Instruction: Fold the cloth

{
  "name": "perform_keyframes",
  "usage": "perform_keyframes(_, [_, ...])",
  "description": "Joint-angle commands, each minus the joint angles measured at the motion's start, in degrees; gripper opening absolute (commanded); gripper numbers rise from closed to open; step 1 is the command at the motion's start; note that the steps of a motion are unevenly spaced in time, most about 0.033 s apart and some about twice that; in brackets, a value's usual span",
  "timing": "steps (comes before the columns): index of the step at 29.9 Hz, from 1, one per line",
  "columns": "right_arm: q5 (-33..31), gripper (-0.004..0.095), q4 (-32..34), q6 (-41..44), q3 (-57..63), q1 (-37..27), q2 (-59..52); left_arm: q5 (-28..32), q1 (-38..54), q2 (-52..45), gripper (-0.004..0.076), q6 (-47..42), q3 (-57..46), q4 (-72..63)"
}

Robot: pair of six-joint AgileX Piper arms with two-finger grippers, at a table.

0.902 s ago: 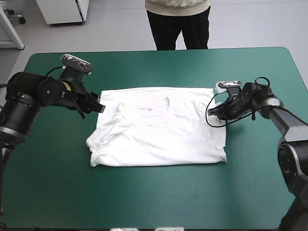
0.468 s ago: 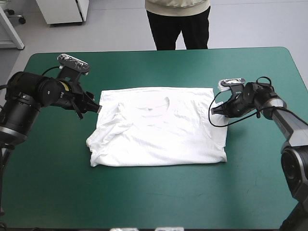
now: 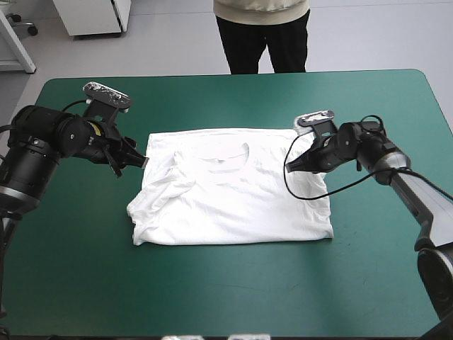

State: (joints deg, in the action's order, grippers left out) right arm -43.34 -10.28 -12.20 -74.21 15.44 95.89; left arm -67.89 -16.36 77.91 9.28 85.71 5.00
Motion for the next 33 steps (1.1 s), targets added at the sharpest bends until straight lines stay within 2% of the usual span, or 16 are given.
perform_keyframes(1, [3.4, -0.0009, -0.7, 0.5, -1.4, 3.6, -0.7, 2.1, 0.0, -1.6, 0.0386, -1.3, 1.6, -0.2])
perform_keyframes(6, [4.4, -0.0013, -2.9, 1.9, -1.4, 4.7, 4.0, 1.9, 0.0, -1.6, 0.0386, -1.3, 1.6, -0.2])
perform_keyframes(10, [3.0, -0.0004, -8.0, -3.2, -1.4, 4.7, 8.4, 1.2, 0.0, -1.6, 0.0386, -1.3, 1.6, -0.3])
perform_keyframes(14, [0.0, 0.0151, -10.5, -6.4, -1.5, 4.7, 9.0, 0.7, 0.0, -1.6, 0.0386, -1.3, 1.6, -0.2])
perform_keyframes(18, [-1.5, 0.0355, -9.8, -5.9, -1.5, 4.7, 3.9, 0.4, 0.0, -2.9, 0.0386, -1.5, 1.6, -0.2])
perform_keyframes(21, [-1.5, 0.0439, -8.1, -5.1, -1.5, 4.6, -1.7, 0.6, 0.0, -4.4, 0.0387, -2.4, 1.6, -0.2])
perform_keyframes(26, [-2.5, 0.0445, -4.3, -2.0, -1.5, 4.6, -12.0, -5.9, 0.0, -5.6, 0.0419, -2.4, 0.2, -2.2])
perform_keyframes(30, [-4.5, 0.0445, -4.0, -2.0, -1.4, 4.6, -20.3, -1.6, 0.0, -8.2, 0.0428, -5.2, -6.5, -1.7])
perform_keyframes(33, [-9.0, 0.0445, -2.9, -2.0, -1.3, 4.6, -25.0, 1.6, 0.0, -10.2, 0.0428, -9.3, -14.1, -0.1])
